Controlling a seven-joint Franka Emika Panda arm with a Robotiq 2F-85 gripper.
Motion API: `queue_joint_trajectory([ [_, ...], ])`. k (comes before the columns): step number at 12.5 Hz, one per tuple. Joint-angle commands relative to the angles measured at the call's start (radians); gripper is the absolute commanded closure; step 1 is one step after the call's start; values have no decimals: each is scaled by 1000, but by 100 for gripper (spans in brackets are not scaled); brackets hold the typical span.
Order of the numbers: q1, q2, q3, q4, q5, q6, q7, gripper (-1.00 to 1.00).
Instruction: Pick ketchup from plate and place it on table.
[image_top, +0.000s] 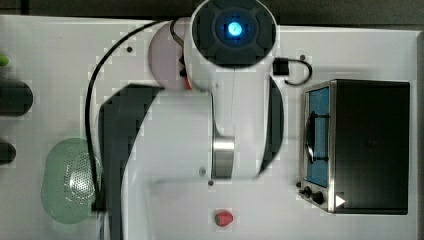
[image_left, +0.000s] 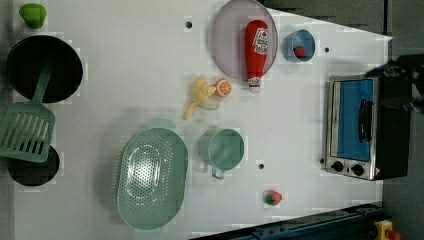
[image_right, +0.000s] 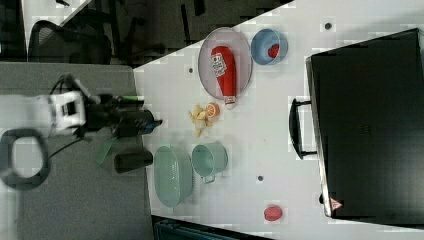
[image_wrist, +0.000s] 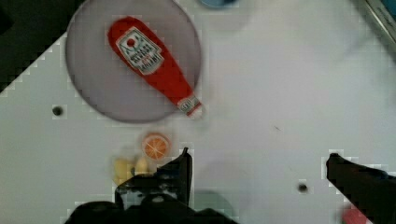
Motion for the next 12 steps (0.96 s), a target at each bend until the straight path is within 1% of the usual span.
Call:
queue_joint_trajectory([
  [1, -10, 103, 19, -3, 2, 65, -130, -100],
  [3, -3, 178, 25, 20, 1, 93, -206, -100],
  [6, 9, 298, 34, 83, -15, 112, -321, -100],
  [10, 44, 450, 36, 188, -94, 142, -437, -100],
  [12, 64, 521, 36, 232, -117, 201, -444, -100],
])
